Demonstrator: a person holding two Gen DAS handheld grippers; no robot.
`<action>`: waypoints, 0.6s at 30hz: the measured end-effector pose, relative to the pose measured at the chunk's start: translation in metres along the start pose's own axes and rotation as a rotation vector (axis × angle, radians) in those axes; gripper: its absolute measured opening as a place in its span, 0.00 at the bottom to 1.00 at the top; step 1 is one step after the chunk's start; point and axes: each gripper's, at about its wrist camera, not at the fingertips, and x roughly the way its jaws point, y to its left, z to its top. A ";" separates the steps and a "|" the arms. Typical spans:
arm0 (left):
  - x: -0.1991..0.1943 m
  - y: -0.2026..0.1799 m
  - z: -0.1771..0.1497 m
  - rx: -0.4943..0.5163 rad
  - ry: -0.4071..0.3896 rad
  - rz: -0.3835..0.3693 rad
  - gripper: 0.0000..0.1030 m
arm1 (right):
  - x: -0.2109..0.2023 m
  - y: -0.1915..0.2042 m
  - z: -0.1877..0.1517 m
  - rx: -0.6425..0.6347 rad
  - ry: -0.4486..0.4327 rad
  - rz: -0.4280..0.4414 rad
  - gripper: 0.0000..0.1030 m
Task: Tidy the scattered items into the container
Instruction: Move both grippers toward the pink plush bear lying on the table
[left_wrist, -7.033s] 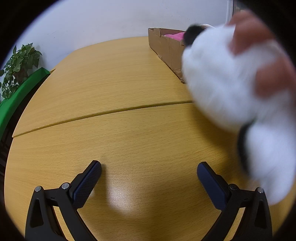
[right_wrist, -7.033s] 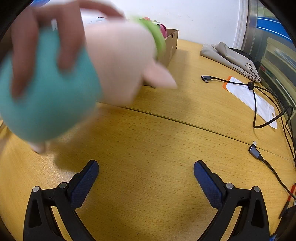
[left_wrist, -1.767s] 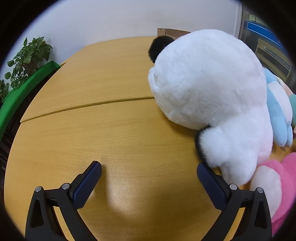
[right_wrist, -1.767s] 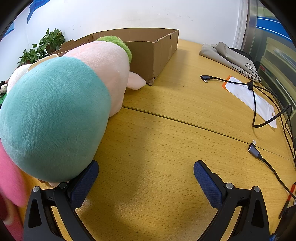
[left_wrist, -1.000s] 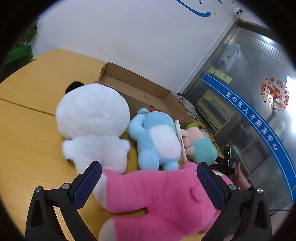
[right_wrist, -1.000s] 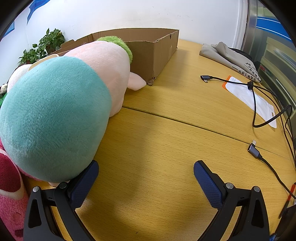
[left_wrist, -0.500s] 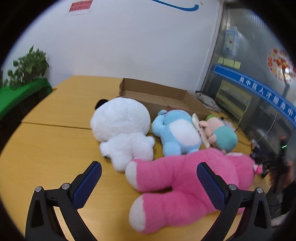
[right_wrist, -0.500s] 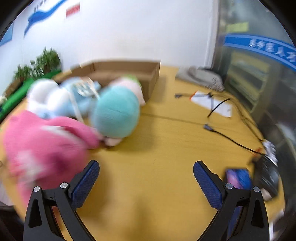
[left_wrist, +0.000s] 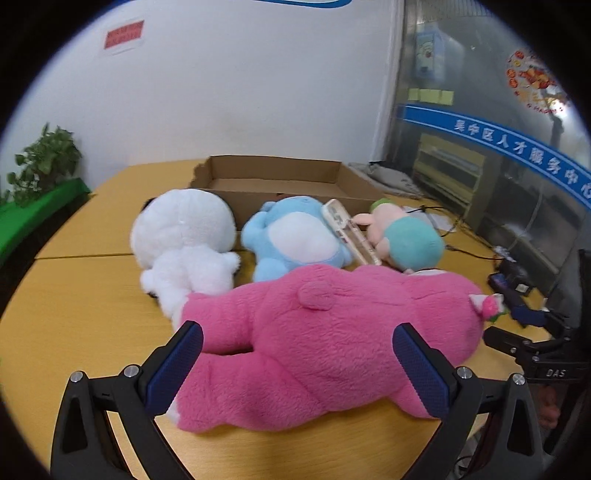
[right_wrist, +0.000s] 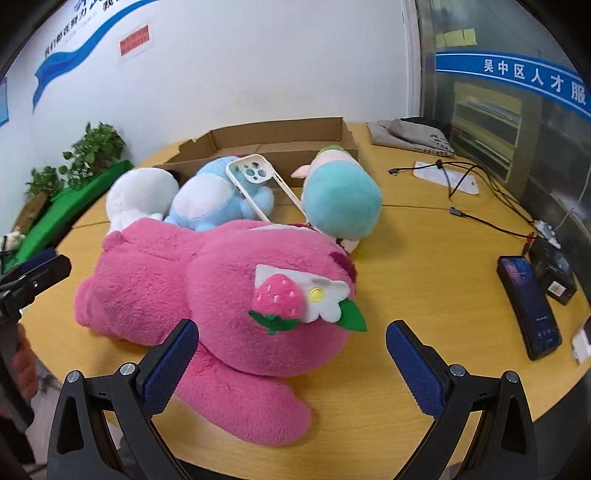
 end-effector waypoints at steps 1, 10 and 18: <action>0.000 0.001 0.000 -0.016 0.011 0.005 1.00 | 0.000 0.002 0.000 -0.002 -0.001 -0.015 1.00; 0.024 0.028 0.010 -0.140 0.127 -0.008 1.00 | -0.004 0.004 0.004 -0.021 -0.036 -0.039 1.00; 0.046 0.030 0.009 -0.141 0.203 -0.067 0.99 | 0.010 0.001 0.008 -0.013 -0.009 -0.028 1.00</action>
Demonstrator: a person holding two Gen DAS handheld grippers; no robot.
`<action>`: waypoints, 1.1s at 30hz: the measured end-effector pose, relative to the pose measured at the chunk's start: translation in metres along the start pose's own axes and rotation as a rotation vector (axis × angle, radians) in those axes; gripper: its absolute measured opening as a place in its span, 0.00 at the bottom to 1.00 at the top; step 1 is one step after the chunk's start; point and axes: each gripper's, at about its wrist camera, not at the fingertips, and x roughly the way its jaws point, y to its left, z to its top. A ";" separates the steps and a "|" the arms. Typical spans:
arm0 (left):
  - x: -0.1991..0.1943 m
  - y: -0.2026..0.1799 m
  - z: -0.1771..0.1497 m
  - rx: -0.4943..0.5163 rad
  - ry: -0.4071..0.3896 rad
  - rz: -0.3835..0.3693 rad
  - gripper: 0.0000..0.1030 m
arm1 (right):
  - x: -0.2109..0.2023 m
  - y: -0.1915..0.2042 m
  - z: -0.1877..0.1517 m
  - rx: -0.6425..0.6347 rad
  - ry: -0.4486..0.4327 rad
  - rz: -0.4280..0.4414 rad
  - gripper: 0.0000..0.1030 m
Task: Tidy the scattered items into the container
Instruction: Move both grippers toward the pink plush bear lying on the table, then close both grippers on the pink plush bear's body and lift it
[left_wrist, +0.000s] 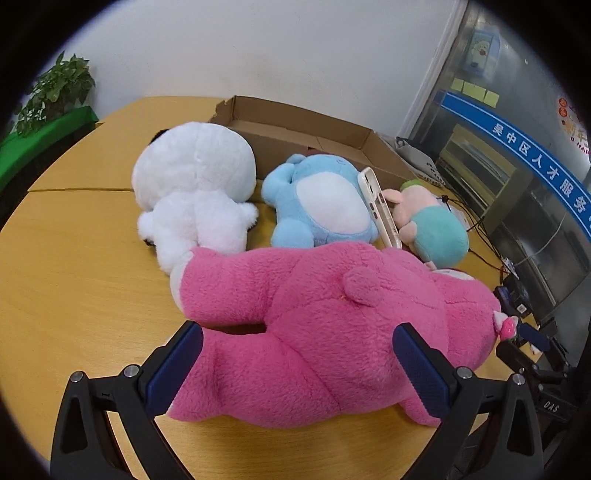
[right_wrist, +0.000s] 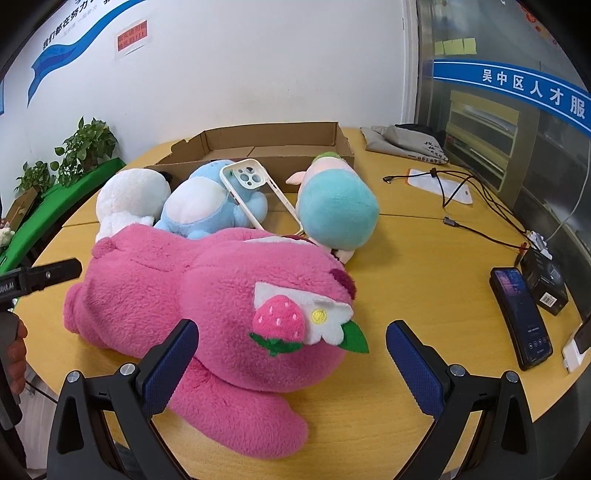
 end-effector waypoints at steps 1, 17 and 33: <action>0.002 -0.001 0.000 0.007 0.007 0.003 0.99 | 0.002 0.000 0.001 0.001 0.003 0.005 1.00; 0.072 0.021 0.022 -0.075 0.203 -0.322 1.00 | 0.065 -0.044 0.013 0.134 0.062 0.221 1.00; 0.052 0.027 0.006 -0.045 0.146 -0.425 0.47 | 0.079 -0.030 0.003 0.121 0.068 0.422 0.83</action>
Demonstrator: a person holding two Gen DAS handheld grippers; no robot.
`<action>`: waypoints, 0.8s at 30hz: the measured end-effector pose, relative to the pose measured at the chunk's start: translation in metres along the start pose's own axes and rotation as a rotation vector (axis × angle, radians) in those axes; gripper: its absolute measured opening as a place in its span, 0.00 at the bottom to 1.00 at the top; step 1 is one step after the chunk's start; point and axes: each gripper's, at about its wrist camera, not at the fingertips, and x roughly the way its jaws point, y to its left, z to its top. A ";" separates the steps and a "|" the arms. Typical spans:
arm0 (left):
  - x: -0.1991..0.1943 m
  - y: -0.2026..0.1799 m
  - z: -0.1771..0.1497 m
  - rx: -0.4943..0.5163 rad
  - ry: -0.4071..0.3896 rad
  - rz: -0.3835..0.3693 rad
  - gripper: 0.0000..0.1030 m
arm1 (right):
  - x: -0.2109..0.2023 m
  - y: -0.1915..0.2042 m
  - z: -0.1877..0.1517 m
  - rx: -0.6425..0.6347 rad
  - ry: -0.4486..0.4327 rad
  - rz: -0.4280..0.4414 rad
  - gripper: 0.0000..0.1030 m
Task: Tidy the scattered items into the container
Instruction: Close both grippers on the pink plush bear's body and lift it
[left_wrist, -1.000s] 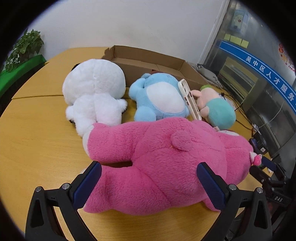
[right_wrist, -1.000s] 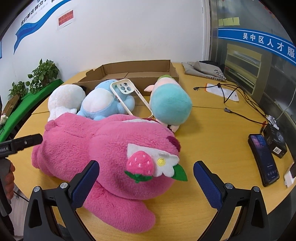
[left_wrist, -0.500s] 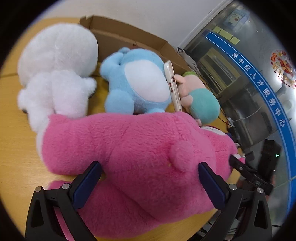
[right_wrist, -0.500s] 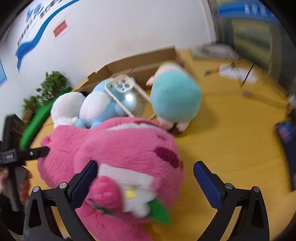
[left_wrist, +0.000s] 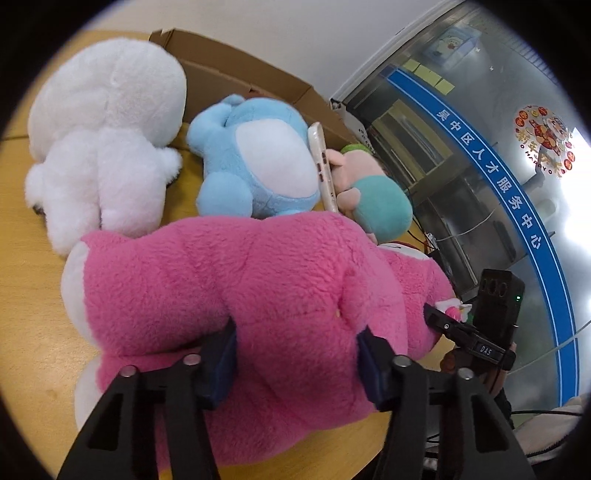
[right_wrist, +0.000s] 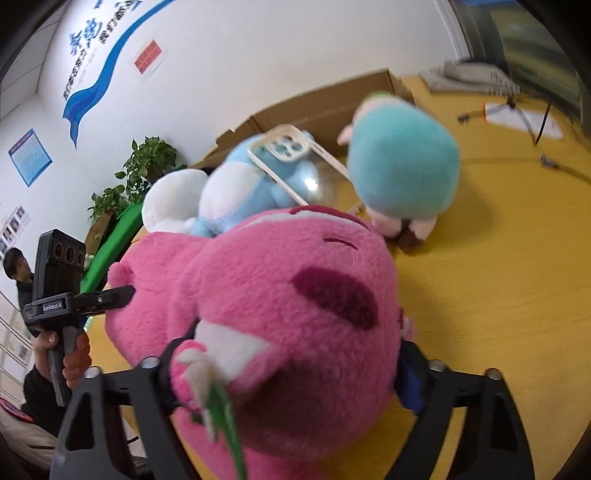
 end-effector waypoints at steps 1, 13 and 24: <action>-0.004 -0.002 -0.001 0.001 -0.009 0.008 0.45 | -0.005 0.008 -0.001 -0.021 -0.014 -0.012 0.79; -0.083 -0.052 0.050 0.125 -0.190 -0.010 0.43 | -0.068 0.062 0.055 -0.123 -0.204 0.040 0.73; -0.056 -0.094 0.235 0.293 -0.283 0.056 0.43 | -0.046 0.060 0.246 -0.223 -0.389 0.026 0.73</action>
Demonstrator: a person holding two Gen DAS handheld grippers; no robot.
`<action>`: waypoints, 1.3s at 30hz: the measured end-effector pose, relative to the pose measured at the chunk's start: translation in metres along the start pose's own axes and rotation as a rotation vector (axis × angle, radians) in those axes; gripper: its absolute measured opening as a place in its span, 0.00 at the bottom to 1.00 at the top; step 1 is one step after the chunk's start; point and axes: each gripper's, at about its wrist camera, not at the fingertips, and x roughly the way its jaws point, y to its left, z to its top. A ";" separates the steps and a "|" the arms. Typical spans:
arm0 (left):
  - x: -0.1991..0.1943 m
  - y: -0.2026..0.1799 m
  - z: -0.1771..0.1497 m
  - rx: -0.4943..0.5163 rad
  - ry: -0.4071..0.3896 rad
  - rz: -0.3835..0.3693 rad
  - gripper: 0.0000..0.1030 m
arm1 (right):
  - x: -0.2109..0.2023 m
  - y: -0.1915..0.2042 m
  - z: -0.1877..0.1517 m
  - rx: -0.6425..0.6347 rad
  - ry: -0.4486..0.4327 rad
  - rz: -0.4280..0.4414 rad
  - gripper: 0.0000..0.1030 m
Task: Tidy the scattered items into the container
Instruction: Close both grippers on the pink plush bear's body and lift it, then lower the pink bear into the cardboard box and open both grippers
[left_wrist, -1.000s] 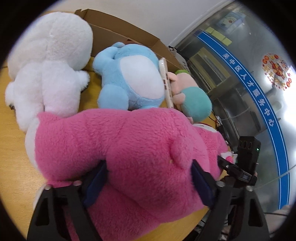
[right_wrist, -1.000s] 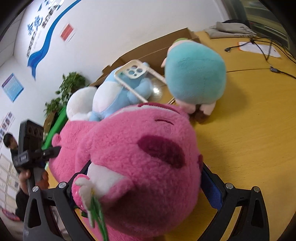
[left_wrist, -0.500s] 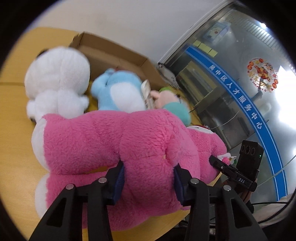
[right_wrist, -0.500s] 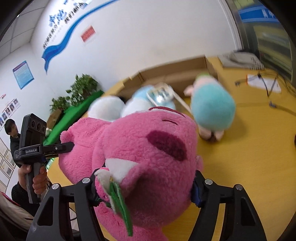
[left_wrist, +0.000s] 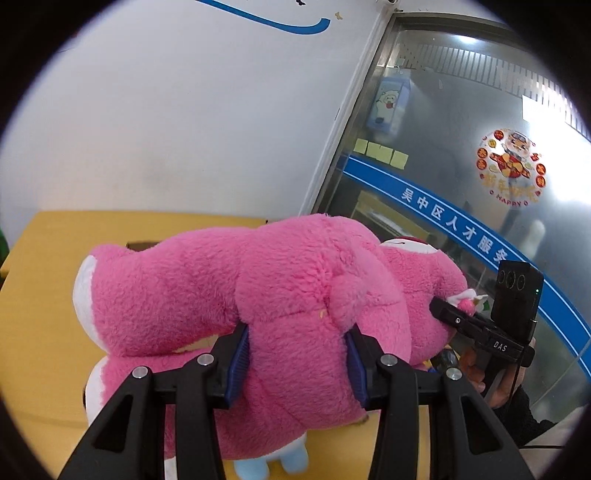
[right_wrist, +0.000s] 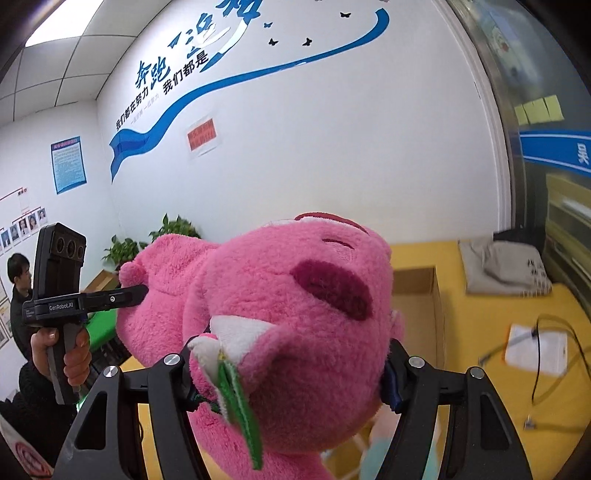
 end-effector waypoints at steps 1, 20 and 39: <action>0.014 0.010 0.016 -0.006 0.005 -0.005 0.43 | 0.018 -0.011 0.017 0.007 -0.001 0.001 0.73; 0.356 0.203 0.012 -0.300 0.428 0.108 0.35 | 0.330 -0.241 -0.008 0.272 0.355 -0.152 0.73; 0.159 0.091 0.056 -0.033 0.008 0.264 0.80 | 0.202 -0.141 0.026 0.050 0.289 -0.198 1.00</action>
